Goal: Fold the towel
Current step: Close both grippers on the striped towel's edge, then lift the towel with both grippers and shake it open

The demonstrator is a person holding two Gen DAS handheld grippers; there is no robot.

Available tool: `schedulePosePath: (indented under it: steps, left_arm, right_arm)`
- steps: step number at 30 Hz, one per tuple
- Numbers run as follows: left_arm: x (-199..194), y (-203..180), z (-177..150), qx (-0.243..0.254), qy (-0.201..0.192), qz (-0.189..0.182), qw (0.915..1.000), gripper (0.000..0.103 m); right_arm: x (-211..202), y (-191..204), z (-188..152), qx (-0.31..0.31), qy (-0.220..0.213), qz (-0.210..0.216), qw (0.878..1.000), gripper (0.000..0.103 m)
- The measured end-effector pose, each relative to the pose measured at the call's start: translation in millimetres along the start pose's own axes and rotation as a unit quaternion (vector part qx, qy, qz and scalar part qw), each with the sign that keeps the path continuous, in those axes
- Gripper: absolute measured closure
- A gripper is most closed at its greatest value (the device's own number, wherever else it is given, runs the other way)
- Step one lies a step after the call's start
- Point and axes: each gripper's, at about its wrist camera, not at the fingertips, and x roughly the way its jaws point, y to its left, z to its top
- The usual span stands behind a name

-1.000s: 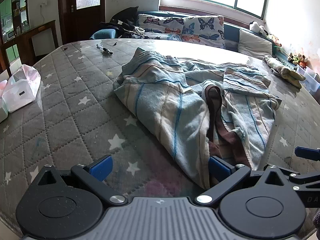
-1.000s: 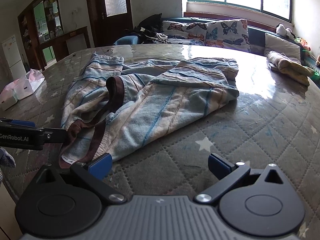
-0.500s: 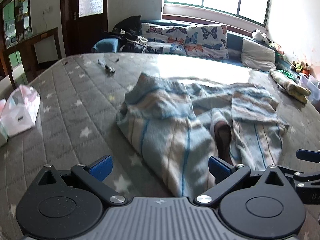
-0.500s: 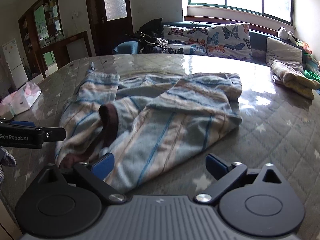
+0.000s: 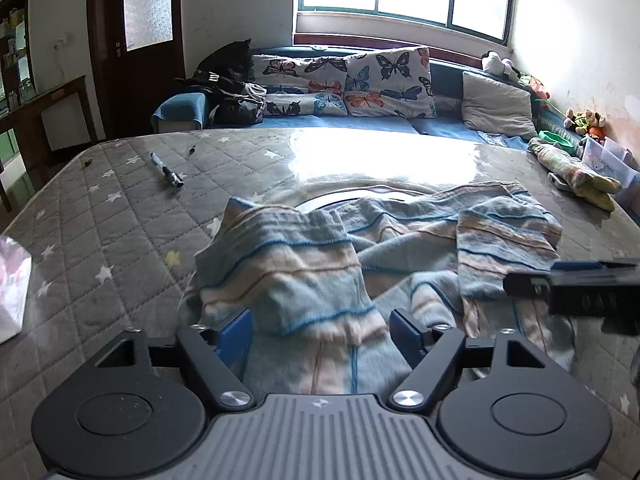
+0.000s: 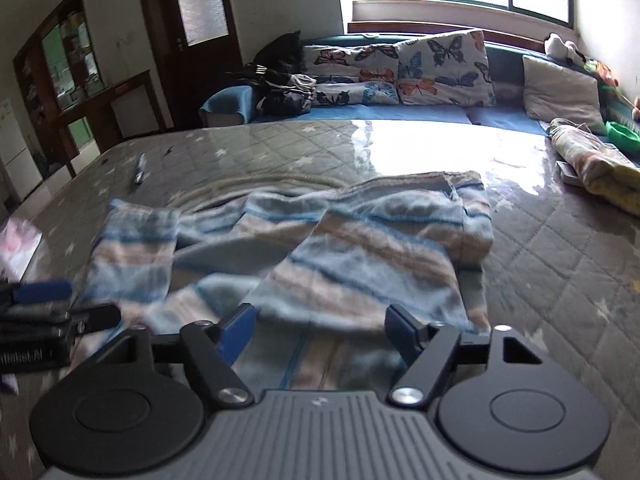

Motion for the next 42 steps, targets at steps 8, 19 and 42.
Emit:
schedulePosePath:
  steps: [8, 19, 42]
  left_arm:
    - [21.5, 0.7, 0.4, -0.001, 0.019, -0.001, 0.9998, 0.030]
    - [19.2, 3.7, 12.1, -0.006, 0.006, 0.000, 1.0000, 0.030]
    - [61.8, -12.7, 29.2, 0.023, -0.001, 0.030, 0.9993, 0.083]
  right_arm:
    - [59.4, 1.7, 34.9, -0.003, 0.031, -0.006, 0.999, 0.040]
    - [74.7, 16.9, 27.9, -0.065, 0.031, -0.049, 0.996, 0.076]
    - [-46.7, -69.5, -13.4, 0.052, -0.062, -0.040, 0.996, 0.099]
